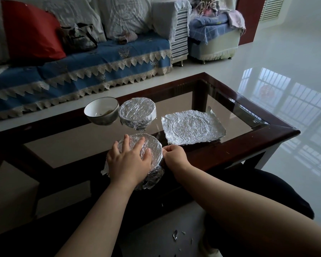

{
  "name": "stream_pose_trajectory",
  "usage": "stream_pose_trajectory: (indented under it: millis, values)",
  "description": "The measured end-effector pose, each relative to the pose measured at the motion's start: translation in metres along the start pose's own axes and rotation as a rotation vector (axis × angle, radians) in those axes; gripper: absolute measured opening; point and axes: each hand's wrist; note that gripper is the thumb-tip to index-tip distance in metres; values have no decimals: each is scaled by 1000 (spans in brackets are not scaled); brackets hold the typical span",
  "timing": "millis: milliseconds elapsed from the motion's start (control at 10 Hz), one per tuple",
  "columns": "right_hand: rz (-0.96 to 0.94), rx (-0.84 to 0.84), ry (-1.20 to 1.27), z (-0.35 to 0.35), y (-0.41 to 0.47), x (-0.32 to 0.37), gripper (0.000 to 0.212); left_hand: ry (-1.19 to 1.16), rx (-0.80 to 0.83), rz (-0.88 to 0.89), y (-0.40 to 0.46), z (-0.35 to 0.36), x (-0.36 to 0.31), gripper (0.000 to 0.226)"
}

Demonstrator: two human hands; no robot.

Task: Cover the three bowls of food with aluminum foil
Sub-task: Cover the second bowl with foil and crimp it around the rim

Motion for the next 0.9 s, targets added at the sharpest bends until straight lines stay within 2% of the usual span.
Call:
stream_pose_trajectory:
  millis: [200, 300, 500, 600, 900]
  values:
    - [-48, -64, -80, -8, -6, 2, 17, 6, 9, -13, 0, 0, 1, 52]
    - [-83, -96, -77, -16, -12, 10, 19, 2, 5, -21, 0, 0, 0, 53]
    - [-337, -73, -449, -22, -37, 24, 46, 12, 3, -23, 1, 0, 1, 53]
    - [-404, -82, -545, -19, -39, 24, 43, 9, -7, -24, 1, 1, 1, 52]
    - [-426, -57, -601, -15, -36, 27, 37, 5, -6, -29, 3, 1, 3, 52]
Point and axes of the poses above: each hand's wrist, its own y-axis towards the middle knuckle, its own z-axis out of the palm, x = y × z, and after that the axes turned 11 degrees about -y, right-handed
